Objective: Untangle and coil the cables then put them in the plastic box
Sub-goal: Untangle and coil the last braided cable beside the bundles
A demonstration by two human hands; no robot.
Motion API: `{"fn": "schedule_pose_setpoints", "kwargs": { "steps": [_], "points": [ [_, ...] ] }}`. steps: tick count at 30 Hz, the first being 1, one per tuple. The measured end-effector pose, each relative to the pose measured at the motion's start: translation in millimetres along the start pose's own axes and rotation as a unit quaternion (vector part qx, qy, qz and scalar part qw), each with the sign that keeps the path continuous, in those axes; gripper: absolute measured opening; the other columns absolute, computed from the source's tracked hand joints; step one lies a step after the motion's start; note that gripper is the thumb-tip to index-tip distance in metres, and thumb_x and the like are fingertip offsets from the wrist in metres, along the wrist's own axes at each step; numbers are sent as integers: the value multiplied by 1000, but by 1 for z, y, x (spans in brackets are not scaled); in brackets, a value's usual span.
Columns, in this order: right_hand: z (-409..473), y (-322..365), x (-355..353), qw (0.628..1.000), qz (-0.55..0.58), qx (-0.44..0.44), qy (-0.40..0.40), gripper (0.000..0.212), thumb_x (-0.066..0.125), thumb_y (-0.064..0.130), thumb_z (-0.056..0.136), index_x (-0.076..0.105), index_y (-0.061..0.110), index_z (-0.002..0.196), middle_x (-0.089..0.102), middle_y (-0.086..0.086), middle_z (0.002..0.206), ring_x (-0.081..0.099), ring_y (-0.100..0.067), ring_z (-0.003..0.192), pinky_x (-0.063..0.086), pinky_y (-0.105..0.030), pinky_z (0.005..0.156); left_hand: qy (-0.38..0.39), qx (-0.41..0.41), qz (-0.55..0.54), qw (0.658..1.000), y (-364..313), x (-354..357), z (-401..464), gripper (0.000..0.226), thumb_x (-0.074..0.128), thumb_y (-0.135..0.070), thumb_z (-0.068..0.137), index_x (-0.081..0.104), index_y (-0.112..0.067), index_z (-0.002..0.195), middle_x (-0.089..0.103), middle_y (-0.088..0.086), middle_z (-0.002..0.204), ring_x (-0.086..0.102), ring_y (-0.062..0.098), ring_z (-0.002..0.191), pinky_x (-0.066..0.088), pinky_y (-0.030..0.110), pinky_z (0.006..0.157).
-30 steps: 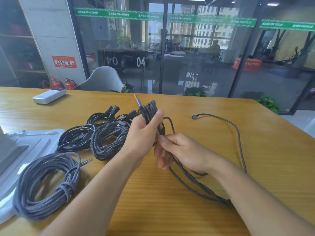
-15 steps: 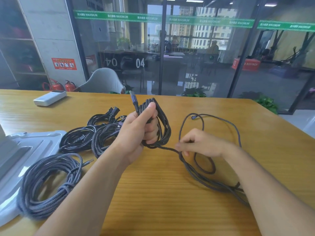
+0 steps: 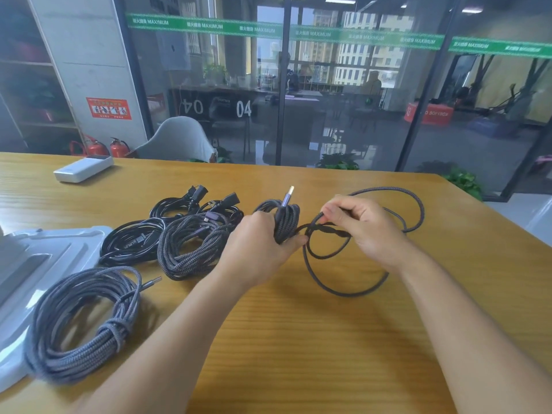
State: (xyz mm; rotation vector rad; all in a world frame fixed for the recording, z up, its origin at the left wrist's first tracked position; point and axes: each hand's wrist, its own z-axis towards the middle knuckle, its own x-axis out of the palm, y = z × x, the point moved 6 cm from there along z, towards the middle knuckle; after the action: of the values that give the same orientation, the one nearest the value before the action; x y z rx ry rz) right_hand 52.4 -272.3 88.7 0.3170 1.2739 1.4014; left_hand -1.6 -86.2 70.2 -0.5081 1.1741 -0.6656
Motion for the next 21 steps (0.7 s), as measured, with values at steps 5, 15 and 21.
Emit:
{"fn": "schedule_pose_setpoints", "kwargs": {
  "steps": [5, 15, 21],
  "points": [
    [-3, 6, -3, 999, -31, 4, 30, 32, 50, 32, 110, 80, 27, 99, 75, 8, 100, 68, -14, 105, 48, -34, 100, -40, -12, -82, 996, 11, -15, 1, 49, 75, -33, 95, 47, -4, 67, 40, 2, 55, 36, 21, 48, 34, 32, 51],
    [-3, -20, -29, 951, -291, 97, -25, 21, 55, 40, 107, 74, 42, 97, 68, 29, 73, 56, 1, 67, 44, -26, 60, -31, -34, -254, 966, 0, -17, -4, 26, 74, -20, 97, 68, -3, 78, 41, -9, 44, 35, 8, 38, 33, 18, 44],
    [0, -40, -56, 936, -283, 84, -193, 18, 66, 29, 101, 81, 30, 90, 70, 20, 69, 61, 2, 63, 39, -17, 54, -27, -60, -248, 966, 7, -20, -3, 27, 72, -20, 98, 69, 2, 82, 42, -9, 44, 35, 7, 37, 32, 17, 43]
  ]
}}
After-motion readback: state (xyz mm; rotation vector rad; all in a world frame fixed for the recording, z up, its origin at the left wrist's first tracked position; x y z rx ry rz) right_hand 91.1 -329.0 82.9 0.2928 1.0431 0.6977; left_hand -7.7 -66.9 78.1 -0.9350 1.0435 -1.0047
